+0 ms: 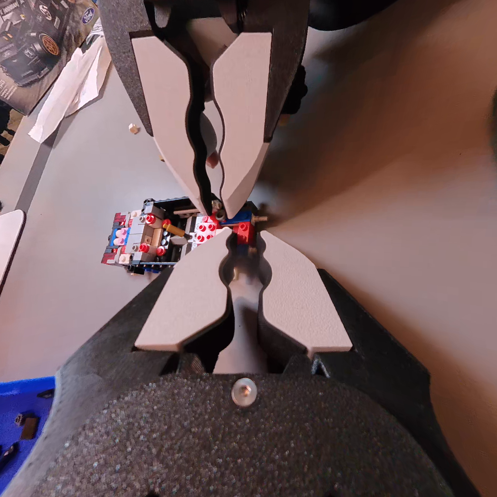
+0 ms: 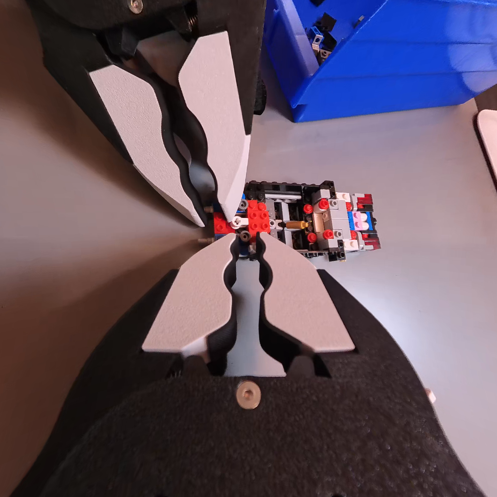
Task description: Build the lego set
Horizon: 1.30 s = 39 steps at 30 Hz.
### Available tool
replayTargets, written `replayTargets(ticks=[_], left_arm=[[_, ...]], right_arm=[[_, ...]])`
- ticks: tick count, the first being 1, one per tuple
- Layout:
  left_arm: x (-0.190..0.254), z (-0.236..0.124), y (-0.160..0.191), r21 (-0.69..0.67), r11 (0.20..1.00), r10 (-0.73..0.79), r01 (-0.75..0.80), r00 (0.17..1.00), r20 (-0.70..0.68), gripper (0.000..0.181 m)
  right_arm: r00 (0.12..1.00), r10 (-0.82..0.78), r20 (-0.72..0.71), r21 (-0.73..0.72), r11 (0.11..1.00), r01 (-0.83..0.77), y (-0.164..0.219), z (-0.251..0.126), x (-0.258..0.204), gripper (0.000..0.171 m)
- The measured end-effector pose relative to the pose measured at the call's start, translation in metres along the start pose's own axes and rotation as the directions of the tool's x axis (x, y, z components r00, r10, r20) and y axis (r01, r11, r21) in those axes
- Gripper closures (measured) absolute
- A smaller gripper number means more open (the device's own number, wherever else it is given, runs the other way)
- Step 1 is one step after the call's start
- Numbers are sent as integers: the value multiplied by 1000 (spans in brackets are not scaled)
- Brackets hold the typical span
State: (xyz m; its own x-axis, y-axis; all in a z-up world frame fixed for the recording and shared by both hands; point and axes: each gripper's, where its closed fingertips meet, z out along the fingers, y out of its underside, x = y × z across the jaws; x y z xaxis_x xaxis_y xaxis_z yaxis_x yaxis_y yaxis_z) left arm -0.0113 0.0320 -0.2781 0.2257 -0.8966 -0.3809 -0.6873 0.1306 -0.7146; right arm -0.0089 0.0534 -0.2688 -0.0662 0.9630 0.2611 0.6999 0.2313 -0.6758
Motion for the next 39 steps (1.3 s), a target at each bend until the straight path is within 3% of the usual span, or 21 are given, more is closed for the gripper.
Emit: replayTargets(ticks=[6, 14, 22, 24, 28, 31, 38, 39], left_arm=[[-1, 0, 0, -4, 1000, -19, 19, 1000, -6, 170], [-2, 1, 1, -5, 999, -35, 35, 999, -15, 172], [-8, -1, 4, -8, 997, -79, 79, 997, -17, 173], [-5, -1, 4, -4, 998, -66, 66, 997, -34, 173], [-3, -1, 2, 3, 999, -48, 48, 998, -38, 173], [-3, -2, 1, 14, 998, -63, 63, 997, -51, 173], [-15, -15, -7, 73, 985, -150, 153, 988, -42, 166], [-17, -15, -5, 61, 988, -139, 140, 990, -24, 166]], right_arm=[[1000, -25, -12, -2, 1000, 25, 0, 0, 0, 161], [979, -181, -93, -53, 983, 177, -1, 2, 1, 164], [990, 137, -27, 66, 989, -135, -6, 4, 9, 166], [977, 207, -60, 157, 968, -195, -16, -6, 23, 171], [973, 214, -86, 231, 954, -190, -27, -25, 35, 171], [967, 253, -25, 286, 929, -236, -32, -26, 30, 171], [988, 144, -61, 95, 986, -138, -20, -13, 44, 171], [989, 145, -24, 53, 988, -144, -21, -10, 43, 163]])
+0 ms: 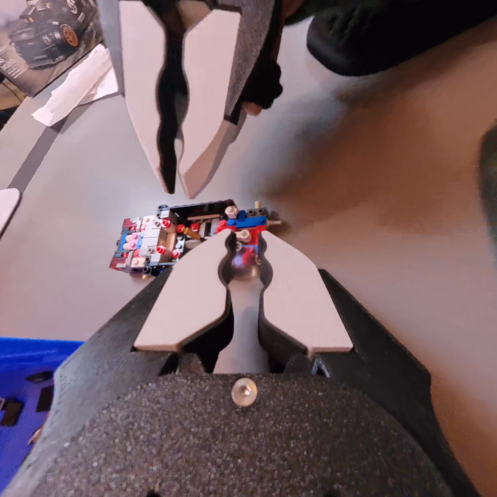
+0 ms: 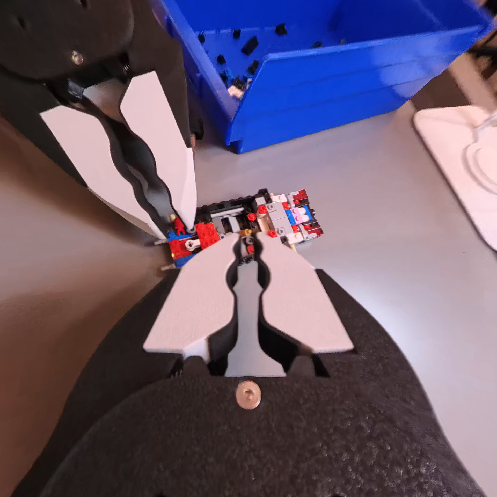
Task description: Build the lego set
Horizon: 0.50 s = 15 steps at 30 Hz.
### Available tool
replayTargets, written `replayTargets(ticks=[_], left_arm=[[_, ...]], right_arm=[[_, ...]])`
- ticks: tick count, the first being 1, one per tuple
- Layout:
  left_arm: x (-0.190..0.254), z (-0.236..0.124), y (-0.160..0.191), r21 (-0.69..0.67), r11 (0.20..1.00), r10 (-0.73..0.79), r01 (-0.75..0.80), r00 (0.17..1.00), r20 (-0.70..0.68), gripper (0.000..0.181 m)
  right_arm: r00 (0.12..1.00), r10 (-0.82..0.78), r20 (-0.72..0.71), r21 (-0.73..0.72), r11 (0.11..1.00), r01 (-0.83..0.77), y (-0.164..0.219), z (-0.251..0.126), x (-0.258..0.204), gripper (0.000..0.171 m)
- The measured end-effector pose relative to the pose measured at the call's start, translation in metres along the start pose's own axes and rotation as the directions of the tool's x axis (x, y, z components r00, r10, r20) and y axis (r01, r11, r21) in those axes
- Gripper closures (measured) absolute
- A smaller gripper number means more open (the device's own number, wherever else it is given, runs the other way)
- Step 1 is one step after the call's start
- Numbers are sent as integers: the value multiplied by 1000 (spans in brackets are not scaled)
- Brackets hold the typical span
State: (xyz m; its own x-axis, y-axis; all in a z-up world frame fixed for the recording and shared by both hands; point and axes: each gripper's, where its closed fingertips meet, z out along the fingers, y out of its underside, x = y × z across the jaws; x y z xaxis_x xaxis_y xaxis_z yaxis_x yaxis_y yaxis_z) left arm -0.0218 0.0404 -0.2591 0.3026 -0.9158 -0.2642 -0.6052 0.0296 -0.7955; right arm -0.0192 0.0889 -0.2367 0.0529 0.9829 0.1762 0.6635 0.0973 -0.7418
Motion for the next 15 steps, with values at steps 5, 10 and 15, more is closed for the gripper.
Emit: replayTargets(ticks=[5, 10, 15], left_arm=[[-2, -1, 4, -28, 998, 49, -48, 998, 47, 162], [-11, -9, 5, -24, 999, 33, -31, 996, 82, 162], [-15, -14, 11, -63, 998, 30, -25, 996, 81, 162]], right_arm=[[995, -66, 77, -152, 985, 77, 4, 14, 5, 159], [987, -91, 132, -223, 967, 120, 10, 22, 0, 159], [967, -100, 236, -200, 968, 150, 5, 17, -23, 159]])
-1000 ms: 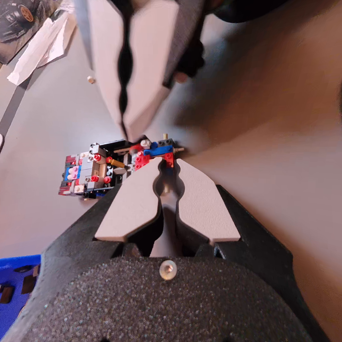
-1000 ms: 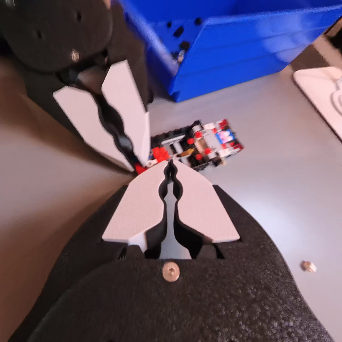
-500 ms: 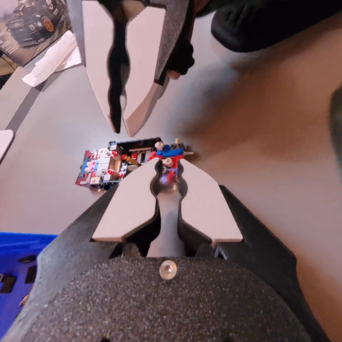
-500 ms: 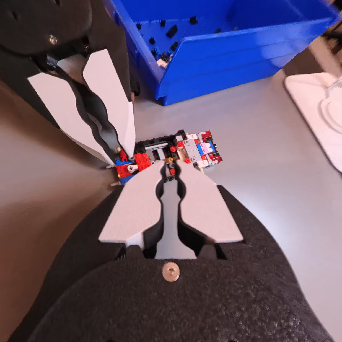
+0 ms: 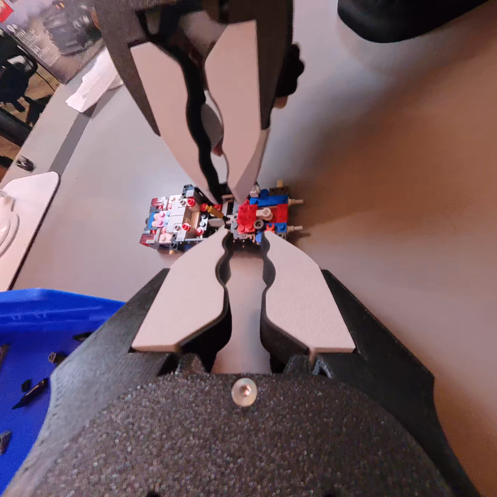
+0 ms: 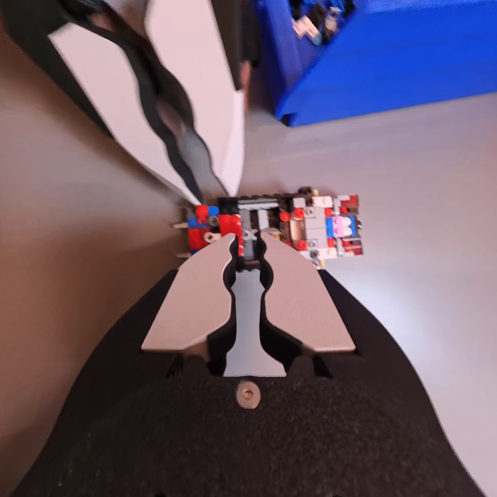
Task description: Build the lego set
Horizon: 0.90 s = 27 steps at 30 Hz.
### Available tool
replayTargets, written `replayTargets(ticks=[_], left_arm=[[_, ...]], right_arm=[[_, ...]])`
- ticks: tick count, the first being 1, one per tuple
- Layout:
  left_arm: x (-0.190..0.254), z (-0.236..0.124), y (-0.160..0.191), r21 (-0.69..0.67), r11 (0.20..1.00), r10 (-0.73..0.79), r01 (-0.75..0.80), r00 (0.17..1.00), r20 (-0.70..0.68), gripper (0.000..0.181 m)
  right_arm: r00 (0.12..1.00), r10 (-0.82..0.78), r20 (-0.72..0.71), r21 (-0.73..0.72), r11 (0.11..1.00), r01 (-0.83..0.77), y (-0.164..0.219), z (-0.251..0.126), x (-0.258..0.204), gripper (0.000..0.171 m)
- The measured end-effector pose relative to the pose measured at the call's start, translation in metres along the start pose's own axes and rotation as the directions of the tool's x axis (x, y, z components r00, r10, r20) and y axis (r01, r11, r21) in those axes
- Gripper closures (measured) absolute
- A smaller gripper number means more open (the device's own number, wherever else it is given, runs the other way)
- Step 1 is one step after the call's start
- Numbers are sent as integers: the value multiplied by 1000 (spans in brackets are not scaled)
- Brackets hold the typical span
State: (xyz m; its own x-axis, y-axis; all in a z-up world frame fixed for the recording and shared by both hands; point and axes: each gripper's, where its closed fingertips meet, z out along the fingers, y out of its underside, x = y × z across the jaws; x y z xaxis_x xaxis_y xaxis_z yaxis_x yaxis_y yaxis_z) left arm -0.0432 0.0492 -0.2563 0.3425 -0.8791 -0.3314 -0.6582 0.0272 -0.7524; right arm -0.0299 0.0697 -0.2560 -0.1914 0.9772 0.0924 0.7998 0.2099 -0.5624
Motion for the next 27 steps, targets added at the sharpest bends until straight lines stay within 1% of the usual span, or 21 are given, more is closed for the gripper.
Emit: replayTargets(ticks=[2, 6, 10, 14, 18, 22, 24, 26, 27], left_arm=[[4, 0, 5, -25, 1000, -21, 20, 999, -37, 162], [13, 3, 7, -40, 998, -55, 51, 995, -88, 161], [17, 6, 8, -48, 998, -51, 47, 994, -100, 161], [17, 6, 4, -29, 999, -44, 41, 995, -93, 161], [18, 9, 8, -43, 997, -62, 58, 993, -98, 160], [14, 11, 9, -48, 996, -75, 71, 995, -70, 163], [12, 11, 10, -49, 995, -94, 90, 993, -73, 164], [13, 11, 10, -43, 994, -108, 104, 991, -83, 164], [13, 11, 9, -43, 994, -106, 103, 991, -84, 164]], right_arm=[[1000, -18, 26, 11, 1000, 18, -8, 2, -11, 158], [997, -73, 33, -51, 996, 74, -7, 13, -21, 157], [990, -140, -29, -106, 985, 137, -2, 15, -19, 160], [986, -150, -76, -102, 985, 142, -1, 15, -18, 160], [986, -140, -89, -54, 989, 135, -2, 17, -17, 163], [986, -131, -105, -16, 991, 130, -3, 17, -15, 166], [992, -77, -102, 38, 996, 82, -5, 16, -13, 168], [997, 7, -82, 127, 992, 3, -12, 11, -11, 171], [997, 20, -76, 136, 991, -10, -12, 10, -11, 171]])
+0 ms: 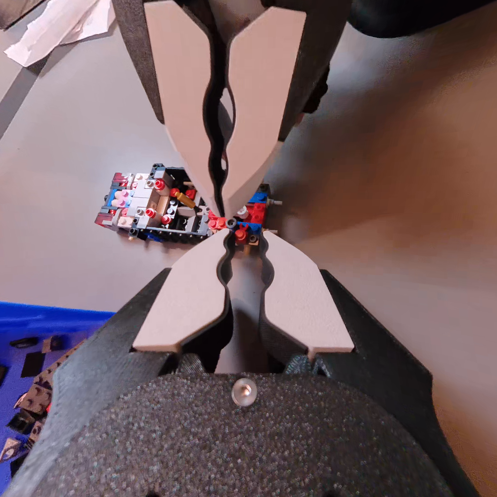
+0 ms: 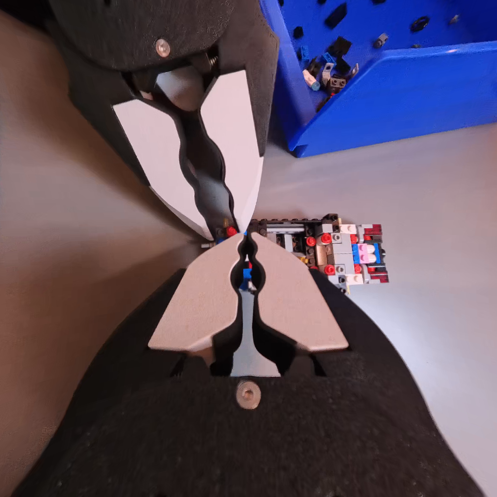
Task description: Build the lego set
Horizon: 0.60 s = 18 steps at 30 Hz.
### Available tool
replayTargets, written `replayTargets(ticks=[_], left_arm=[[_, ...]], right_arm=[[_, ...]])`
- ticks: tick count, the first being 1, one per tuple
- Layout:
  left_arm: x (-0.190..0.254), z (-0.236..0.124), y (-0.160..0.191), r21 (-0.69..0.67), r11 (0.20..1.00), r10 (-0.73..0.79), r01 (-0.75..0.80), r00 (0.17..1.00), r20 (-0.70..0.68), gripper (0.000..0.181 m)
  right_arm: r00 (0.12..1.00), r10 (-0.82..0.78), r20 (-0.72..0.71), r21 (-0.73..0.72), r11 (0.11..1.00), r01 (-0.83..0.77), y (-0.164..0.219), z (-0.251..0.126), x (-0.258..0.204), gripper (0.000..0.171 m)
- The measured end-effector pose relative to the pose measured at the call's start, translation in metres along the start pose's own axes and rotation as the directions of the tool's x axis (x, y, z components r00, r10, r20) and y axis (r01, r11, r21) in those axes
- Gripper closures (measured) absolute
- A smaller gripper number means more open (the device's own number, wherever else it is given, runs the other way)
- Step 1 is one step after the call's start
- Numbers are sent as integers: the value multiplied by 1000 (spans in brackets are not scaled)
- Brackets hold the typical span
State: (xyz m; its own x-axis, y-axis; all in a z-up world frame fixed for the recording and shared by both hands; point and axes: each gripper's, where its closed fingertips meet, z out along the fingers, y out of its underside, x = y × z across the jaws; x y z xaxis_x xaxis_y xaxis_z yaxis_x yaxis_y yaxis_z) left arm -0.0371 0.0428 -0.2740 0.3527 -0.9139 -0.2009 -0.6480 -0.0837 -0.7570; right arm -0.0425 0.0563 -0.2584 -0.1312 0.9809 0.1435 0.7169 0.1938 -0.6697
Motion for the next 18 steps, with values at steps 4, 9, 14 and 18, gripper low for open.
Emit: replayTargets(ticks=[4, 9, 14, 18], left_arm=[[0, 0, 0, 3, 1000, -12, 12, 1000, -6, 164], [0, 0, 0, 5, 1000, -13, 13, 1000, -7, 164], [0, 0, 0, 3, 1000, -20, 20, 1000, -6, 165], [-1, 0, 1, 3, 999, -40, 40, 999, -14, 165]], right_arm=[[999, -33, -25, -4, 999, 33, 2, 0, -2, 171], [996, -86, -25, -62, 995, 84, 6, 8, -3, 158], [993, -121, 18, -129, 984, 122, 7, 9, -4, 163], [995, -92, 27, -127, 987, 95, 6, 10, -4, 165]])
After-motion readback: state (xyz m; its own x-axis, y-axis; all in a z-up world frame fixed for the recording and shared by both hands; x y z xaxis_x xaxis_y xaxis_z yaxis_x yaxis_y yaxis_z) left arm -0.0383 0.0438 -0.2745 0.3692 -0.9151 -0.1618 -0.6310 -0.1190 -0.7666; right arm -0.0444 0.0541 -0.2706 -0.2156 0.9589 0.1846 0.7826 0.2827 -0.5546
